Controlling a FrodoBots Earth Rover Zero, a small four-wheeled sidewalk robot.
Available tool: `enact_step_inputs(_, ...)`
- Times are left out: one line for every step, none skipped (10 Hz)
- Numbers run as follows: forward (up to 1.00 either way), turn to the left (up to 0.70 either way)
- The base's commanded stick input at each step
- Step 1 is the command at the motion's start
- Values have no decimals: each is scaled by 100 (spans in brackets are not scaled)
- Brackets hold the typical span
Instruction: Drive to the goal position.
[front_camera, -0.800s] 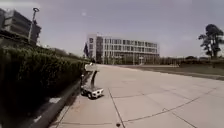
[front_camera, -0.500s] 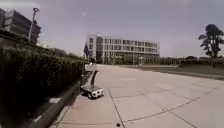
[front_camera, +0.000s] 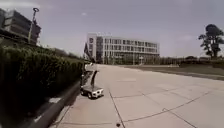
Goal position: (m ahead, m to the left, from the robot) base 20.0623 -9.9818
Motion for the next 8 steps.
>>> enact_step_inputs(0, -68)
enact_step_inputs(0, -68)
enact_step_inputs(0, -70)
enact_step_inputs(0, -70)
enact_step_inputs(0, -70)
enact_step_inputs(0, -70)
enact_step_inputs(0, -69)
enact_step_inputs(0, -70)
